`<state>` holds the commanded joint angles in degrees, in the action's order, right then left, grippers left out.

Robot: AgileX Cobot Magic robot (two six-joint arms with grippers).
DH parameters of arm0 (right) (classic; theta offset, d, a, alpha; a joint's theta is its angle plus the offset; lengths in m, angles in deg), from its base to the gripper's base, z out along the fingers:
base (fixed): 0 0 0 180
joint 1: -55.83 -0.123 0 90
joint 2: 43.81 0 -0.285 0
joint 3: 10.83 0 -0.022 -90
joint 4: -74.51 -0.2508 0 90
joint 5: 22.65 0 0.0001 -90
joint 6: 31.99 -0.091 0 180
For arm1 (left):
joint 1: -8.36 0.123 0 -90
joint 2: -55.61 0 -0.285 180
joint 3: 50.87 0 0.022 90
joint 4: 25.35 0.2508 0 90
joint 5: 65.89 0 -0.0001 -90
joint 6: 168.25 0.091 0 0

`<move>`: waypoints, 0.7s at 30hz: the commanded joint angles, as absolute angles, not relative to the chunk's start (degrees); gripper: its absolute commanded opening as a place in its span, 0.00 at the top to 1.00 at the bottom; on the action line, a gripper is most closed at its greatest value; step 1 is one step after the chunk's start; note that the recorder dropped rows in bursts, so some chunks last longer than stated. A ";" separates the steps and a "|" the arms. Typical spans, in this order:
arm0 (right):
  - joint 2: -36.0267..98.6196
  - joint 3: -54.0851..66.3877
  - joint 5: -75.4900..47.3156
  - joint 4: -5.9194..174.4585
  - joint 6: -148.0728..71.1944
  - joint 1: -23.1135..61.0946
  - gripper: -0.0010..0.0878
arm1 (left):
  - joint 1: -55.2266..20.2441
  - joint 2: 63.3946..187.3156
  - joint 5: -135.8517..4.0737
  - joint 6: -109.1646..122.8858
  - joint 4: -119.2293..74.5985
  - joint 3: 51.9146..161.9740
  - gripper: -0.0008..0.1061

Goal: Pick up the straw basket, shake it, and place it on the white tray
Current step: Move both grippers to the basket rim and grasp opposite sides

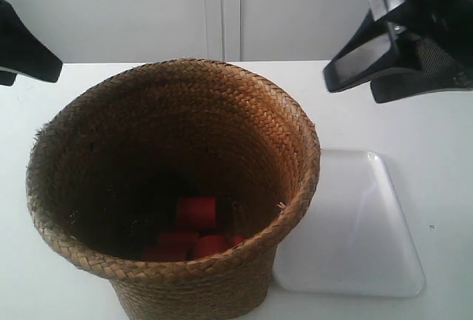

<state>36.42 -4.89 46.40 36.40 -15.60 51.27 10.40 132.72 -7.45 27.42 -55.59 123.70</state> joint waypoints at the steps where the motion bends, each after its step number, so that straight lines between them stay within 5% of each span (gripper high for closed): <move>1: 37.24 -4.89 46.27 36.41 -15.60 50.70 0.09 | 10.40 133.08 -7.18 28.31 -56.21 123.57 0.27; 21: 52.20 -4.89 40.87 36.63 -15.95 44.50 0.09 | 10.28 143.72 -6.00 36.26 -64.26 117.68 0.27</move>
